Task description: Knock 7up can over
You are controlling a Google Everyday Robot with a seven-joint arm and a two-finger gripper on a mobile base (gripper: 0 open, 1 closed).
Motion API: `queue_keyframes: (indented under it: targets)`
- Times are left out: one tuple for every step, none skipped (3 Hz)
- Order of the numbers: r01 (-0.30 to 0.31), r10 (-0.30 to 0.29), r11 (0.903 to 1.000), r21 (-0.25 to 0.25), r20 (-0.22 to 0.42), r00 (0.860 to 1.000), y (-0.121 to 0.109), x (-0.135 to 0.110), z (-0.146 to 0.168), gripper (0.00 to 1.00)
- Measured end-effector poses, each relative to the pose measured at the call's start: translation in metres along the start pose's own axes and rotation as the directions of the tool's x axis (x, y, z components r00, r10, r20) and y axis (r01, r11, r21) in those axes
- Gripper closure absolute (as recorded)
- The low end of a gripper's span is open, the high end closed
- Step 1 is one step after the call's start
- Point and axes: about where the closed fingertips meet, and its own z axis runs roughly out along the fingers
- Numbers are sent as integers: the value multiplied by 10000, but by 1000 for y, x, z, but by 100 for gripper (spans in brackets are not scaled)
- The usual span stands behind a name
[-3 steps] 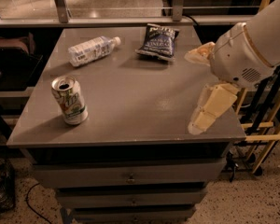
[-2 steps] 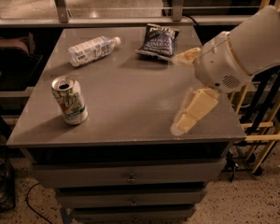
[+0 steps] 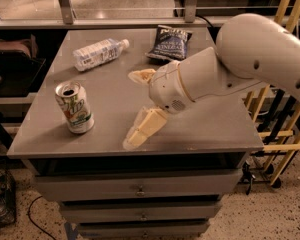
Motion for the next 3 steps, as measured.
queue_keyframes:
  targets:
    - [23, -15, 10000, -56, 1328, 9911, 1, -12, 32, 0]
    - [-20, 22, 10000, -9, 2431, 9700, -1, -23, 53, 0]
    - [-68, 88, 9999, -77, 3046, 9524, -6, -27, 77, 0]
